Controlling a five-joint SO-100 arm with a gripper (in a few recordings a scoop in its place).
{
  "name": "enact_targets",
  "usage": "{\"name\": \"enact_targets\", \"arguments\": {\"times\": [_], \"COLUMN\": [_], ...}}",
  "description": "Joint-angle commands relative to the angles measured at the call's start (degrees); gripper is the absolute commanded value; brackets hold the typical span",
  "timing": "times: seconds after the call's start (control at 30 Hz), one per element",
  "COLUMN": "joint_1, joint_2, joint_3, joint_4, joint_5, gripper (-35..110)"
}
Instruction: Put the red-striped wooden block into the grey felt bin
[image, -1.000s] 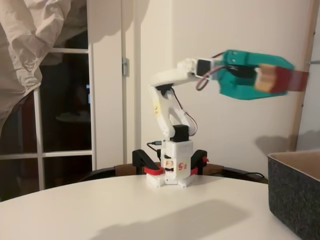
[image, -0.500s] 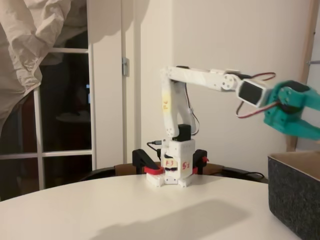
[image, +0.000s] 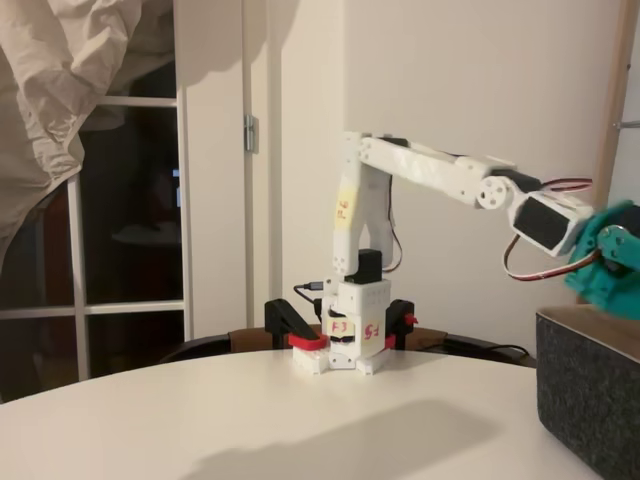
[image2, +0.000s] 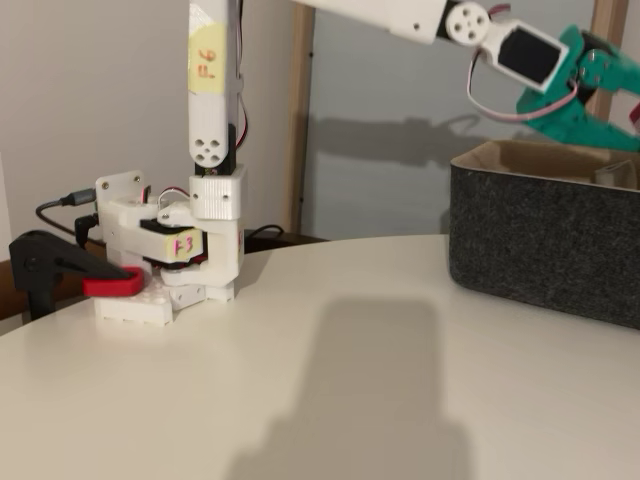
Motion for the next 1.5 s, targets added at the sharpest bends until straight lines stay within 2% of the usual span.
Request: {"name": "enact_targets", "arguments": {"times": [0.0, 0.3, 0.63, 0.83, 0.97, 1.13, 1.3, 1.47], "joint_1": [-1.32, -3.60, -4.22, 0.70, 8.26, 23.38, 42.36, 57.04], "joint_2": [1.23, 3.78, 18.98, 31.11, 39.02, 47.37, 49.83, 49.75], "joint_3": [-1.41, -1.32, -0.26, 0.44, 0.62, 1.49, 1.67, 2.72], "joint_4": [0.70, 7.91, 32.26, 43.86, 49.22, 51.06, 51.06, 54.49], "joint_5": [-0.18, -2.99, -4.04, -0.44, 4.57, 12.04, 14.15, 14.85], "gripper": [18, 22, 24, 23, 19, 12, 9, 9]}}
